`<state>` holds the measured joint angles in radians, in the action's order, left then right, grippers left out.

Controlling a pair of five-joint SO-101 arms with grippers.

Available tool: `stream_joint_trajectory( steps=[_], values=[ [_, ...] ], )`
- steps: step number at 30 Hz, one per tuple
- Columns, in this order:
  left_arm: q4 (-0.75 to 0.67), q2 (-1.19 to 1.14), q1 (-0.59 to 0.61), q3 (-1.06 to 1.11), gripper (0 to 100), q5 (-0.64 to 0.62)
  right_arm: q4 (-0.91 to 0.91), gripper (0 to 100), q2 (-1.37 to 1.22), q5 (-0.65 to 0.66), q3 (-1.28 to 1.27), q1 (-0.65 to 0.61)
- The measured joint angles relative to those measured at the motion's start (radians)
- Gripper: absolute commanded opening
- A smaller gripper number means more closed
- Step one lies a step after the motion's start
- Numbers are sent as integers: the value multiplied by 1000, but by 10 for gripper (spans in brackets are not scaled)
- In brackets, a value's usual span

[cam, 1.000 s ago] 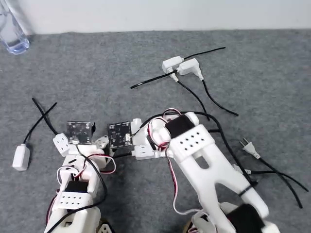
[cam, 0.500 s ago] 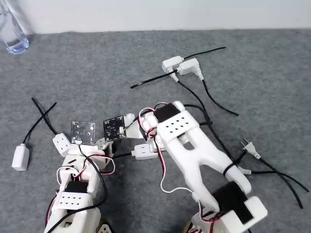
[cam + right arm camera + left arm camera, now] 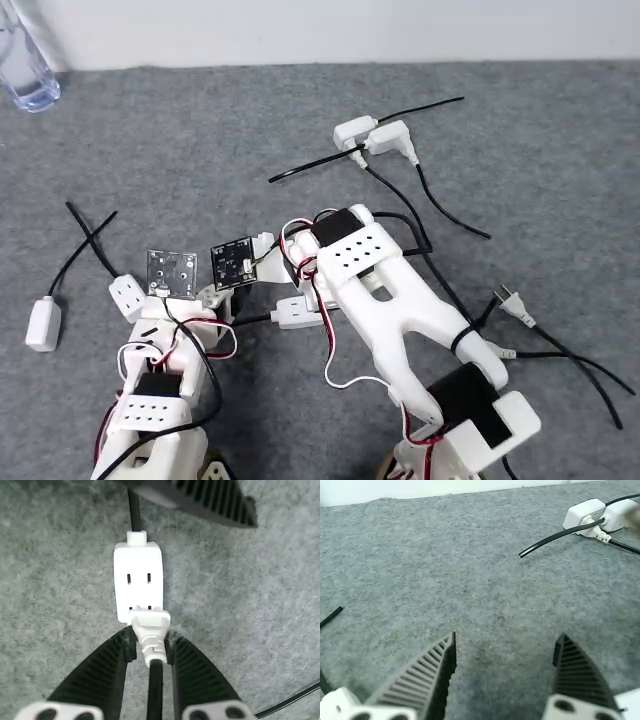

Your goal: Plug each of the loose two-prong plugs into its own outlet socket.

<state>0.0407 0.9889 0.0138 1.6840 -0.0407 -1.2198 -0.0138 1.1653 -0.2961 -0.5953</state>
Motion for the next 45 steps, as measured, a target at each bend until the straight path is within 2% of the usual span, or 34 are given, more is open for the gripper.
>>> stream_joint_trajectory(
  steps=[17,24,45],
  values=[
    [0,0,0,0,298,0,-38,8,-31,0,15,5],
    [0,0,0,0,298,0,5,8,-120,-18,21,5],
    [0,0,2,0,298,0,11,8,-132,-18,23,5]
  ],
)
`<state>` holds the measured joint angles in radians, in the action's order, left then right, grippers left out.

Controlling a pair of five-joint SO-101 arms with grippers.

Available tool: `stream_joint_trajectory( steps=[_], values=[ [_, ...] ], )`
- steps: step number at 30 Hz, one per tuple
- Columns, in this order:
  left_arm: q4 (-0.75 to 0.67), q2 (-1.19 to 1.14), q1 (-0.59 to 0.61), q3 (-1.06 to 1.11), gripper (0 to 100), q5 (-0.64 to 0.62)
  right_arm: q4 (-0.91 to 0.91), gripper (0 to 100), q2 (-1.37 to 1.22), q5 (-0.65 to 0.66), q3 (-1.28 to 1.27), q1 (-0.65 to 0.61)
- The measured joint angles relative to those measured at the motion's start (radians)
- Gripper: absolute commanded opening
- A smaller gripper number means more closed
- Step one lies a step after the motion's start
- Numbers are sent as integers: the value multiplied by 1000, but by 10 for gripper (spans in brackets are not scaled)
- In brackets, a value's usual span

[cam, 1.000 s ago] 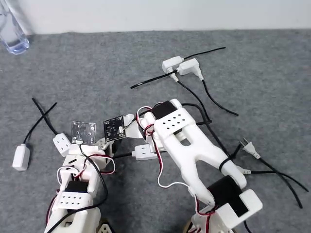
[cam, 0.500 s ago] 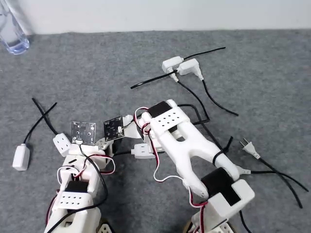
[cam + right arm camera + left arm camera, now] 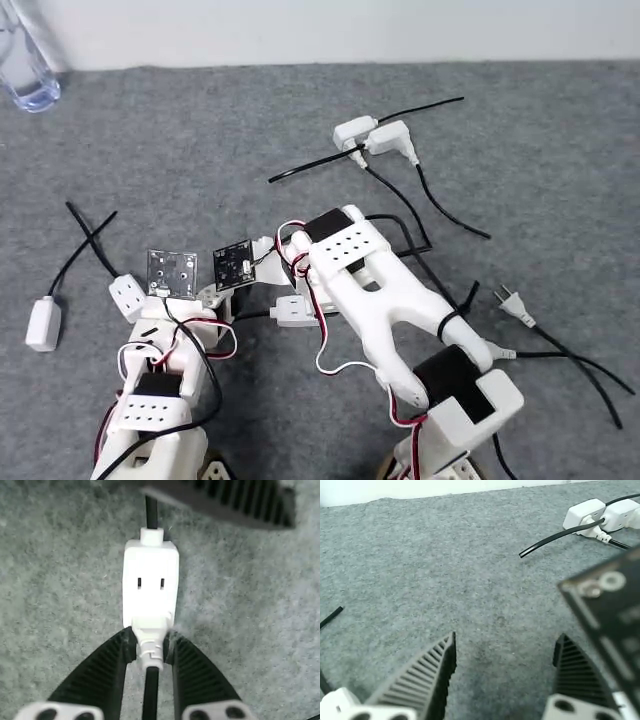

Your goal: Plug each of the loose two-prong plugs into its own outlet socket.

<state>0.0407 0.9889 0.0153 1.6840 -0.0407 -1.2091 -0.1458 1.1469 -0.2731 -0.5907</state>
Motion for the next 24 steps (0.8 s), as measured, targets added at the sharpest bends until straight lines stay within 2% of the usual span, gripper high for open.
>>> stream_joint_trajectory(
  steps=[8,15,17,24],
  values=[
    [0,0,0,0,298,0,-9,28,0,0,8,-5],
    [0,0,0,0,298,0,-95,329,-8,-3,34,-31],
    [0,0,0,0,298,0,-130,378,-8,-2,51,-37],
    [0,0,0,0,298,0,-252,343,-8,-3,213,-51]
  ],
)
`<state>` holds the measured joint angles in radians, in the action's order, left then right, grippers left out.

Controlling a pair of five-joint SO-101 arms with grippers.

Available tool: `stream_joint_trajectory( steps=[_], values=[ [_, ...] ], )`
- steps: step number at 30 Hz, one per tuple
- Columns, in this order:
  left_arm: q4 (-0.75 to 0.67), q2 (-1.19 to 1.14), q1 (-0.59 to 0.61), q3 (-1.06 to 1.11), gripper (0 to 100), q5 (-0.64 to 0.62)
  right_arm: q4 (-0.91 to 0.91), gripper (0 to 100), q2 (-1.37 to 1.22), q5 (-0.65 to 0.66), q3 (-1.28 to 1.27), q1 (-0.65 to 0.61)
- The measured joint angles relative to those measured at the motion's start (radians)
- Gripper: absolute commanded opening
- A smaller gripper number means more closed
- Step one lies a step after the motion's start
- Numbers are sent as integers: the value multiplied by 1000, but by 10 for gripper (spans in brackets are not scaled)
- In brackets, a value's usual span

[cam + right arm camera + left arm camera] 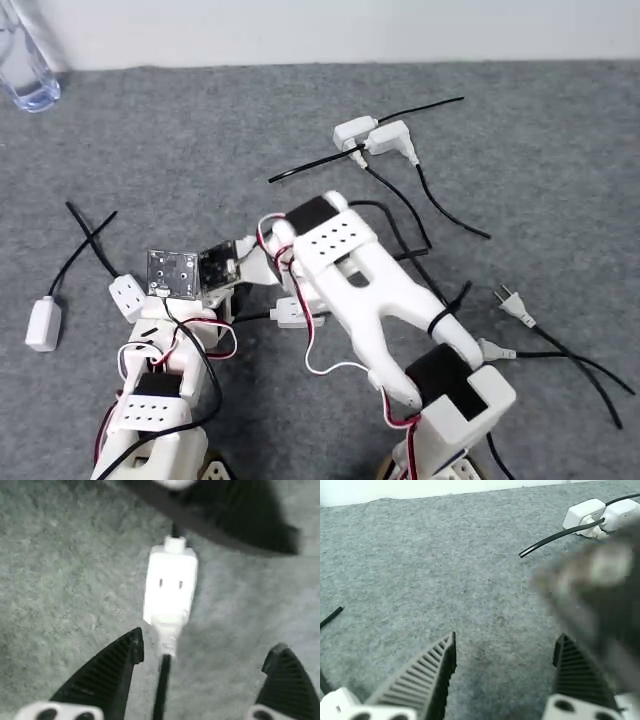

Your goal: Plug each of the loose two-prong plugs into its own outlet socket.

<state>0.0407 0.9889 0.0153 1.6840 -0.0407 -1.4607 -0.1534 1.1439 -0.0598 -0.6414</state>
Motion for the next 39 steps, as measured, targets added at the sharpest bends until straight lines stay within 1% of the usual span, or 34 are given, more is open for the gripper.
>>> stream_joint_trajectory(
  steps=[7,10,13,17,25,33,36,37,39],
  values=[
    [0,0,0,0,298,0,-9,336,-6,0,21,-2],
    [0,0,0,0,298,0,-8,336,-6,-23,21,-3],
    [2,0,0,0,298,2,54,336,-6,-60,14,-2],
    [12,0,49,0,298,46,101,336,-6,-91,-20,-18],
    [12,0,95,0,298,63,106,336,-6,-147,-20,-31],
    [35,34,91,-18,297,63,106,336,-6,-152,-20,-31],
    [91,127,104,-44,297,68,106,336,-6,-170,-20,-31],
    [135,175,118,-58,297,75,106,336,-6,-183,-20,-31],
    [273,282,141,-98,297,109,106,336,-6,-195,-20,-31]
  ],
)
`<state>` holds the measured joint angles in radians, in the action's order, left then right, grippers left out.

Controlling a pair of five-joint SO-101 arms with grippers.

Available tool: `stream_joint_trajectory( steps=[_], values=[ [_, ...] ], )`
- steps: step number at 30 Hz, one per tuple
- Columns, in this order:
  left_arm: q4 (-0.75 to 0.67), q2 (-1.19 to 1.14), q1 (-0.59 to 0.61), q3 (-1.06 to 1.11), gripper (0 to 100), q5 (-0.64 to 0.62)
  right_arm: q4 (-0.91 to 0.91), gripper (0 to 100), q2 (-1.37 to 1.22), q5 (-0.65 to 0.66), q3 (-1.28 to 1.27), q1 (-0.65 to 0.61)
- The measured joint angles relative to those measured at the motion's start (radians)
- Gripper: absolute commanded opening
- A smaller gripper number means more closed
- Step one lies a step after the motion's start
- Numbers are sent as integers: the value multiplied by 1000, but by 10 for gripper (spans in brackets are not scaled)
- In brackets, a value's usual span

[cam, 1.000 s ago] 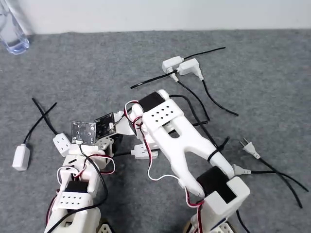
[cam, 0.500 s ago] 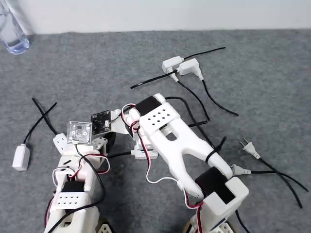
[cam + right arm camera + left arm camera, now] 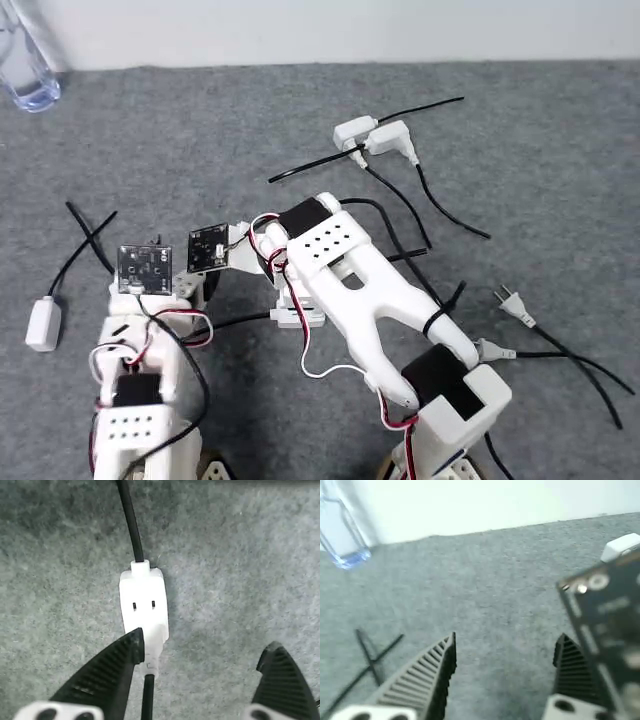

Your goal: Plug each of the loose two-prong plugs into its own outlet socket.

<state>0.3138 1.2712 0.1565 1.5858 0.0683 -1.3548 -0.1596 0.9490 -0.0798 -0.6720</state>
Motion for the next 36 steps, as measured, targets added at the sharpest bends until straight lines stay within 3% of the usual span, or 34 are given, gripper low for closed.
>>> stream_joint_trajectory(
  steps=[6,8,12,18,28,36],
  values=[
    [595,456,175,-101,297,123,0,336,0,-6,0,-18],
    [724,506,245,-103,297,195,0,336,0,-9,0,-17],
    [723,476,471,-23,298,313,0,336,0,-12,0,-17],
    [657,514,783,100,298,341,0,336,0,-12,0,-17],
    [934,532,838,101,298,344,25,336,-133,-41,-2,-34],
    [947,532,838,101,298,344,86,336,-216,-57,15,-48]
  ],
)
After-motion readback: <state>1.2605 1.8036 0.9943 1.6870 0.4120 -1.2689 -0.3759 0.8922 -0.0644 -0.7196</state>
